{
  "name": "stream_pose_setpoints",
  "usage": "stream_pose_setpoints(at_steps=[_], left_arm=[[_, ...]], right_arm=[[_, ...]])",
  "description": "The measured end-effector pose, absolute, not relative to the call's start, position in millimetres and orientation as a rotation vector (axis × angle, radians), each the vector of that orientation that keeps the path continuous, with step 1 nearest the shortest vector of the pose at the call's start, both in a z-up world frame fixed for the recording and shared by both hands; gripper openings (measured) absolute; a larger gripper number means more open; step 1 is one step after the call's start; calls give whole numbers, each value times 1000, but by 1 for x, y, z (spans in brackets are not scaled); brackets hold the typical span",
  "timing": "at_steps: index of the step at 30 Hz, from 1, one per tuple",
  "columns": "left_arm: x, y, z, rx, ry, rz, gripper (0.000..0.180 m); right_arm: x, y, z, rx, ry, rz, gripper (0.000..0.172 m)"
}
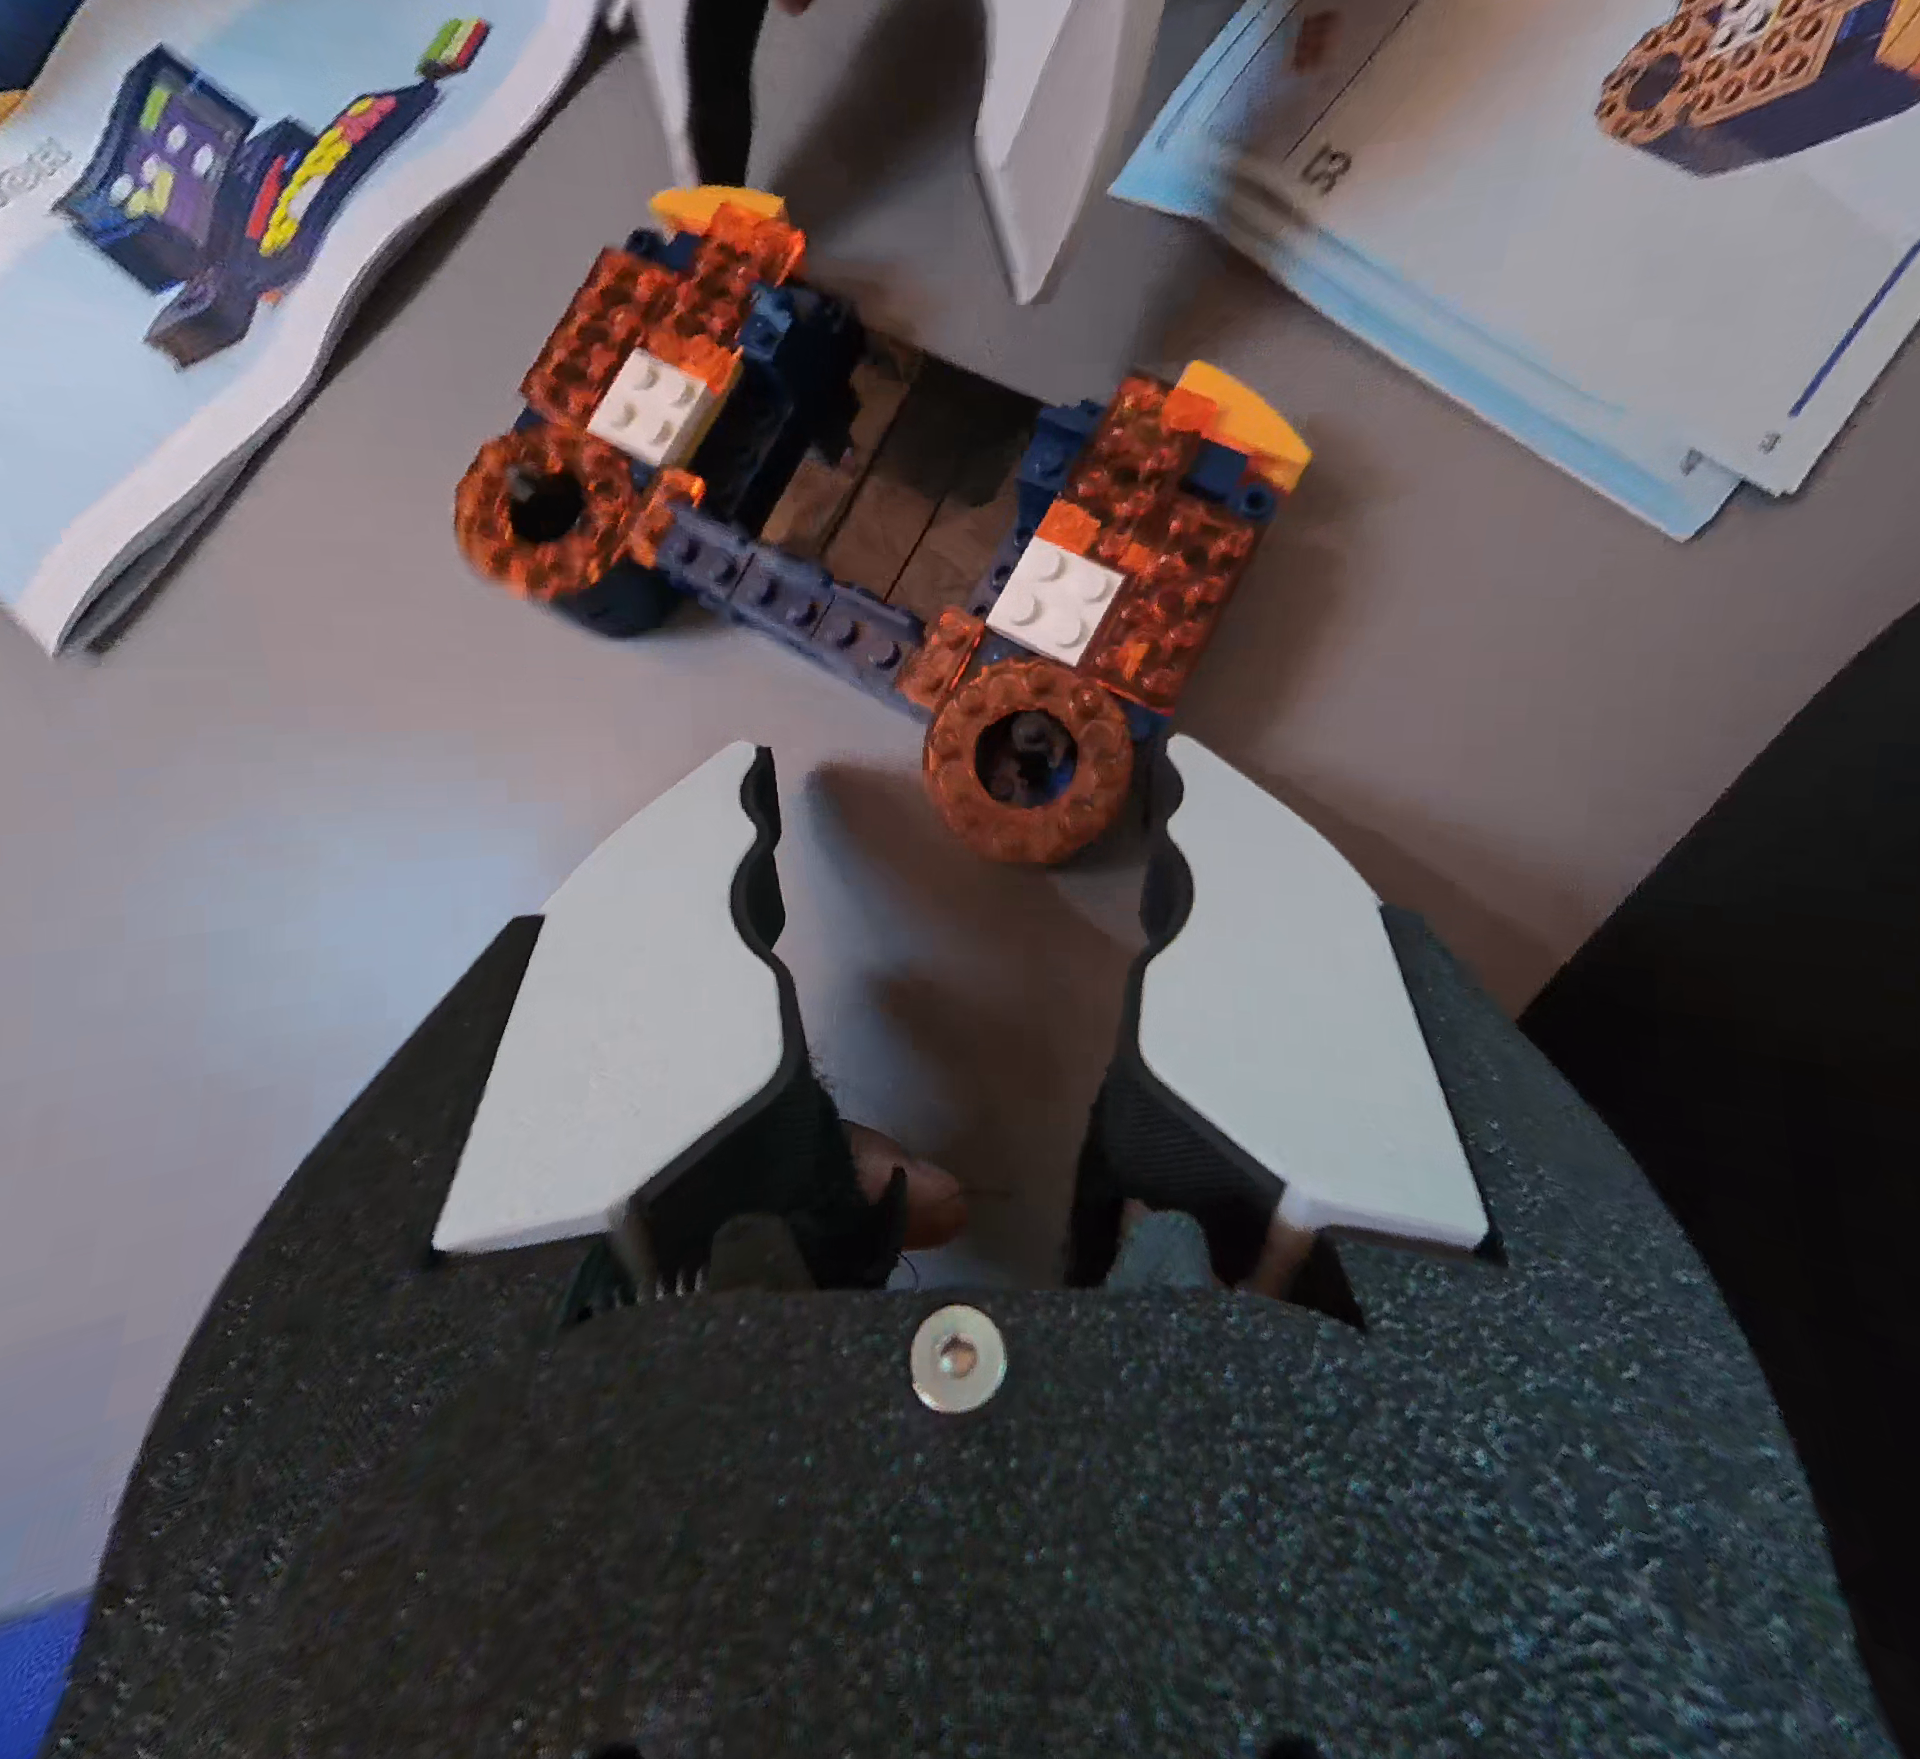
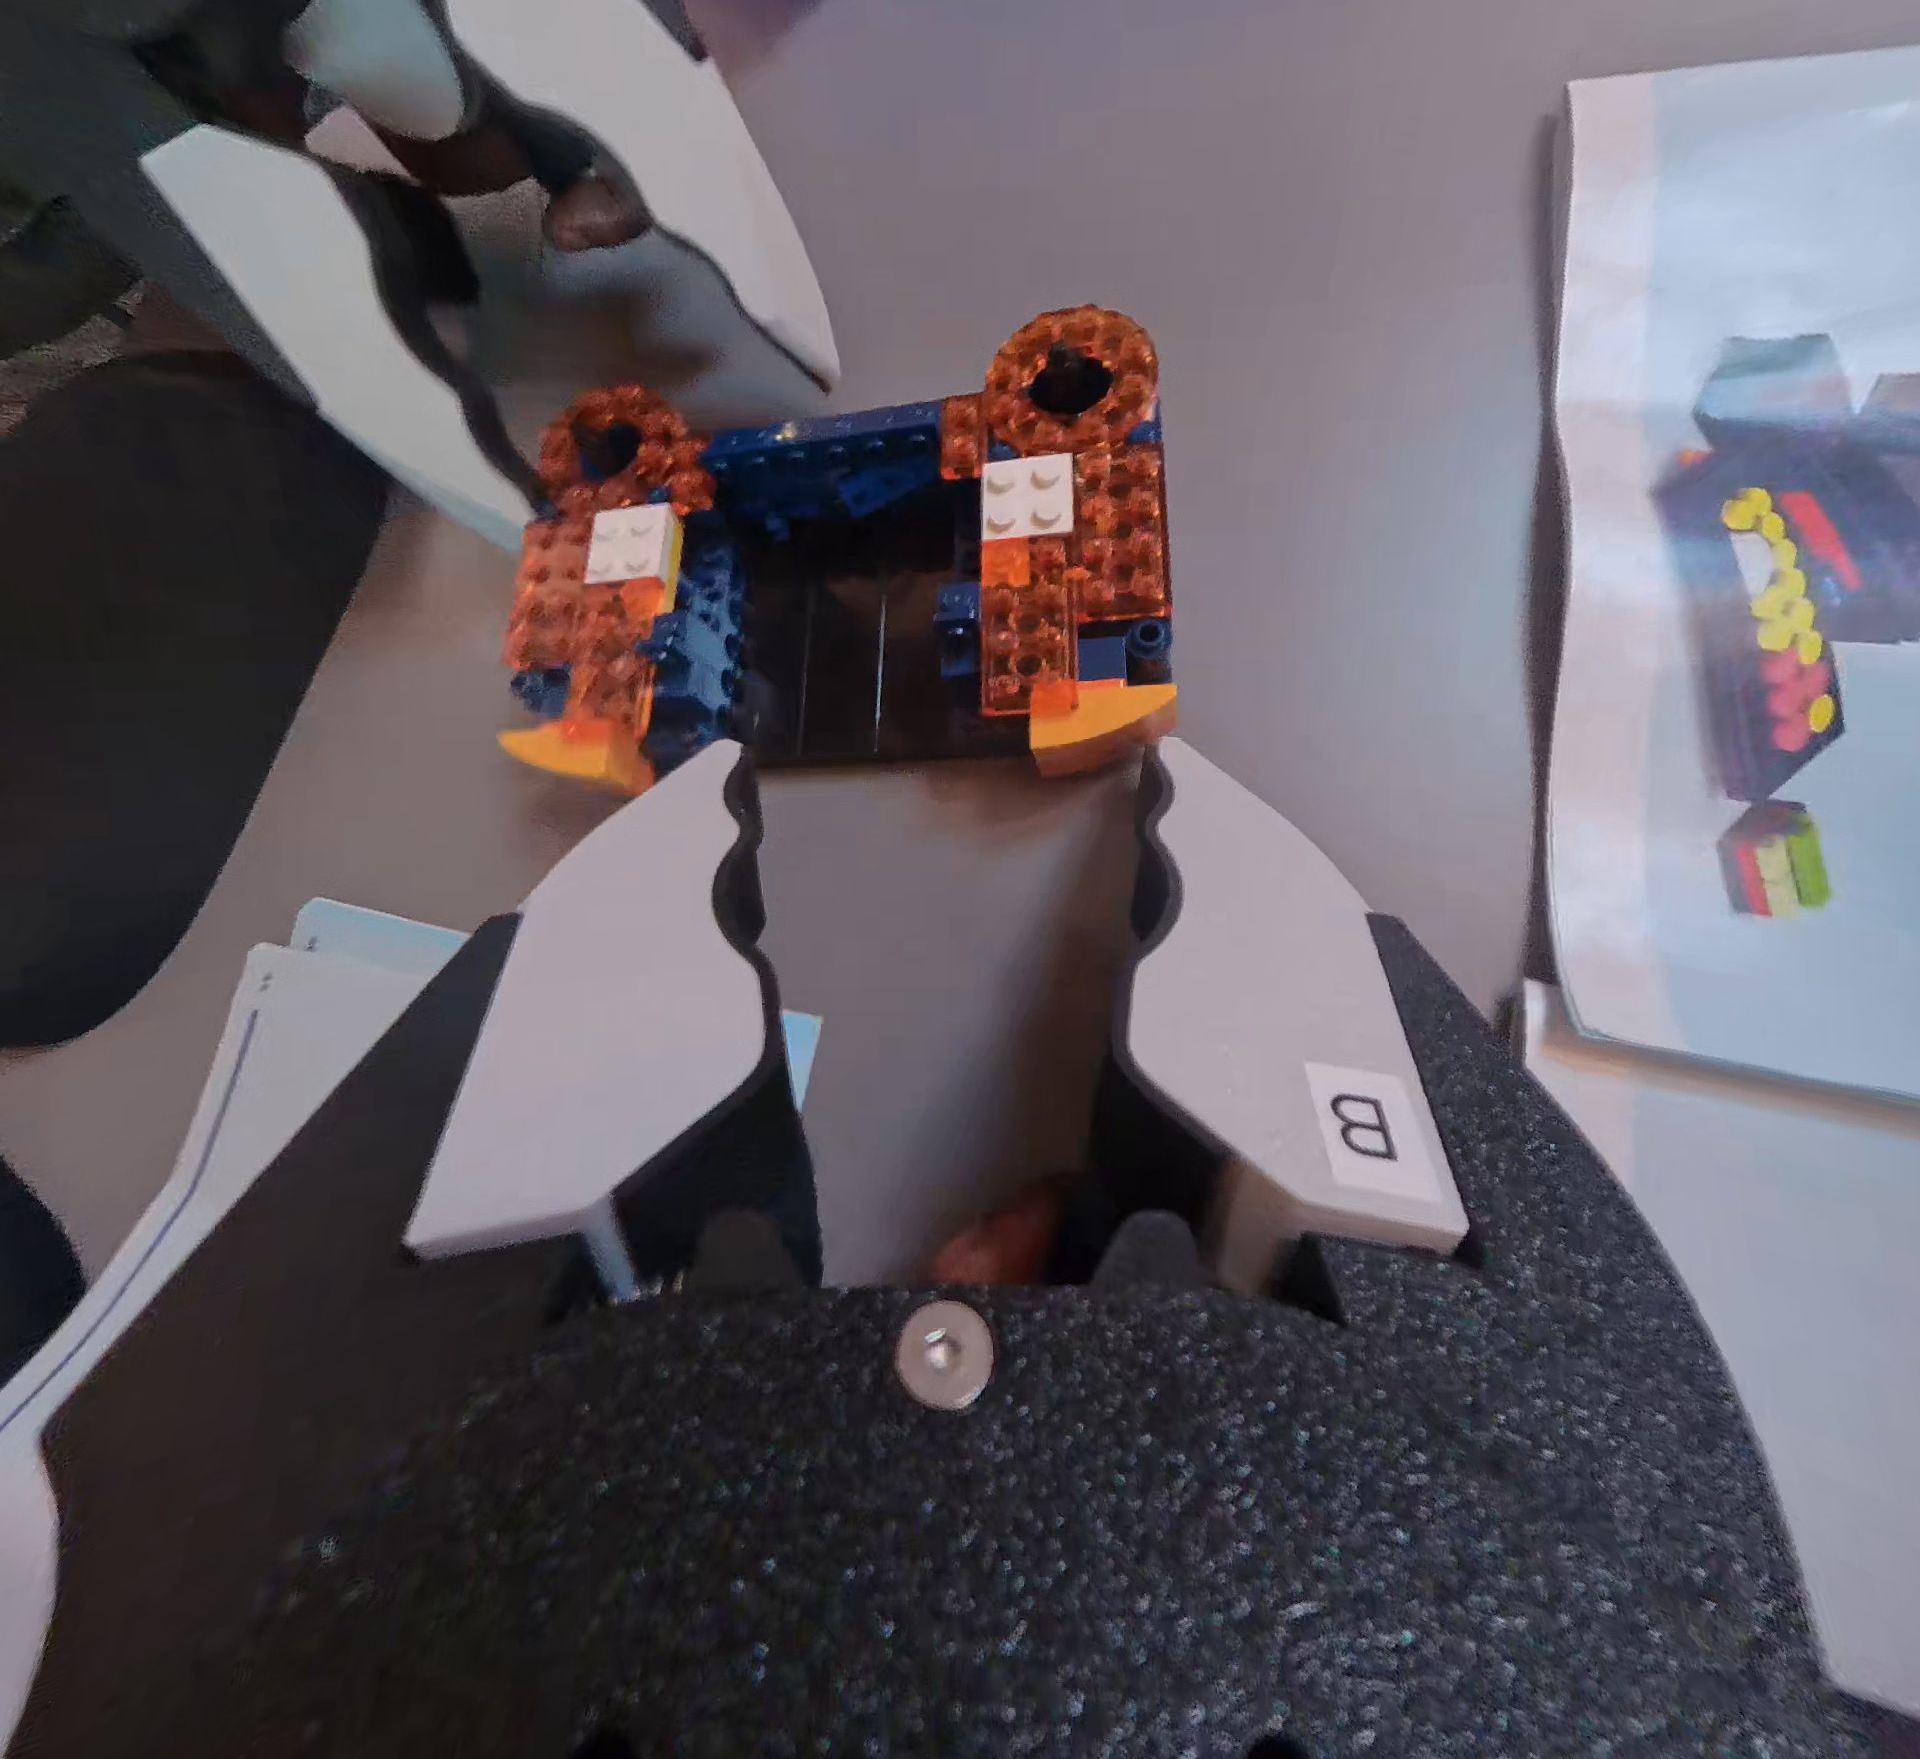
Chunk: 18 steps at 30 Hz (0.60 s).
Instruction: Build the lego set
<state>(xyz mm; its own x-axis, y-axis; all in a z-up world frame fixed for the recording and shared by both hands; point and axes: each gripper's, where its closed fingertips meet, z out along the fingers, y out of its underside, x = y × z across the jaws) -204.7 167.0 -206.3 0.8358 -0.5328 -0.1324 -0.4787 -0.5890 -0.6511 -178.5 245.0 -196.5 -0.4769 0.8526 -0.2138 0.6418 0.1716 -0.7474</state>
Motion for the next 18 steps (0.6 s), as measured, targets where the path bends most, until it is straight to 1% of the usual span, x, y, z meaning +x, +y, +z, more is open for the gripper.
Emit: stream_pose_setpoints(at_steps=[2, 5, 8, 11, 14, 18], left_arm=[[-214, 158, -204, -2312, 699, -68, 67], [-219, 149, -186, -2261, 635, -38, 66], [-211, 147, -153, -2109, 580, 34, 62], [-184, 153, -119, -1907, 565, 90, 56], [-140, 158, -110, -1837, 614, 29, 54], [-75, 163, -115, -1816, 749, -127, 52]], right_arm=[[-168, 247, -187, -1456, -2181, 1148, 69], [-136, 246, -143, -1418, -2090, 1096, 67], [-82, 243, -90, -1393, -1929, 1037, 67], [-9, 253, -64, -1480, -1708, 927, 67], [75, 269, -72, -1668, -1408, 800, 64], [167, 268, -120, -1945, -1043, 672, 64]])
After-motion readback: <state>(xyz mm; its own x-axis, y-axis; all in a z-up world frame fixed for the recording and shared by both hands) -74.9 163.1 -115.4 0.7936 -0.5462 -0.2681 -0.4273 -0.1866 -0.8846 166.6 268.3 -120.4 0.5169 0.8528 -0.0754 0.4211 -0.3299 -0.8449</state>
